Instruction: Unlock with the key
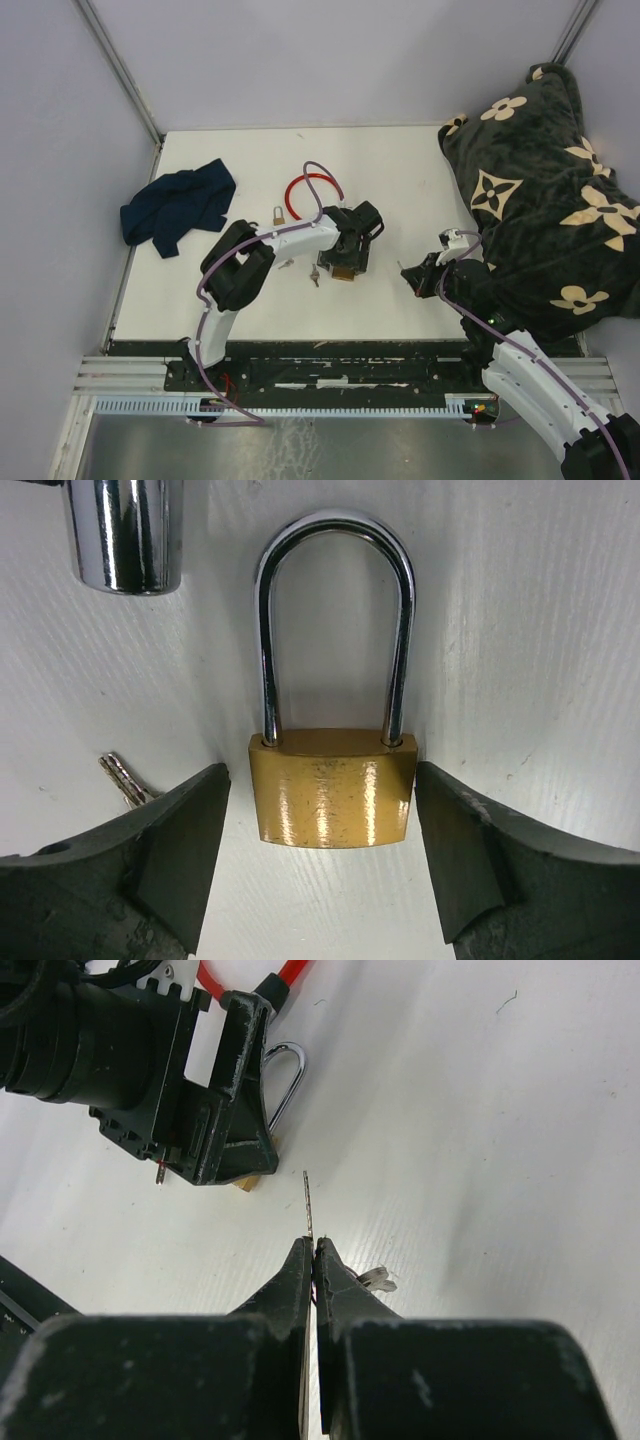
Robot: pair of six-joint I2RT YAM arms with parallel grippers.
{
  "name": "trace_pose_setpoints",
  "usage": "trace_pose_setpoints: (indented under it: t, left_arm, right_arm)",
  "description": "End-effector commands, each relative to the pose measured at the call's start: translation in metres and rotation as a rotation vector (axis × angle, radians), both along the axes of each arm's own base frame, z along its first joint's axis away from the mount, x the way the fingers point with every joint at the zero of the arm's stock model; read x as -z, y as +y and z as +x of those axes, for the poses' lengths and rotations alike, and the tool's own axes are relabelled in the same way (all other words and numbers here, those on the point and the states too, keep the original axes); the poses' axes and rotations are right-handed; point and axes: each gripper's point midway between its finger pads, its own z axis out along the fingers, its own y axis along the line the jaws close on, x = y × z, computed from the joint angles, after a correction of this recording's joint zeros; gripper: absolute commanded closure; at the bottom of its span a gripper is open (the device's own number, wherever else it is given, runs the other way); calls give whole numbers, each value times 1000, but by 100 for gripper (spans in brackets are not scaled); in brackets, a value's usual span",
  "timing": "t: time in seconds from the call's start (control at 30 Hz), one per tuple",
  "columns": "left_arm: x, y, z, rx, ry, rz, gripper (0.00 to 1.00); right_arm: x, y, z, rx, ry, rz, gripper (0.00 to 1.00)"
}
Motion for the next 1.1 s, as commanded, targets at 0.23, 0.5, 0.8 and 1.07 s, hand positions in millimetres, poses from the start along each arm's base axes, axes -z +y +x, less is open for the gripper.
trace_pose_setpoints:
  t: [0.23,0.5,0.8,1.07]
  left_arm:
    - [12,-3,-4,41,54,0,30]
    - [-14,-24,6,-94,104,-294,49]
    - [-69,-32,25,-227,97,-575,62]
    - [-97,-41,32,-299,92,-725,74]
  right_arm:
    - [-30,13,7,-37,-59,69,98]
    - [-30,25,3,-80,-24,132,98]
    - [-32,42,4,-120,4,201,98]
    - [-28,61,6,-150,35,208,98]
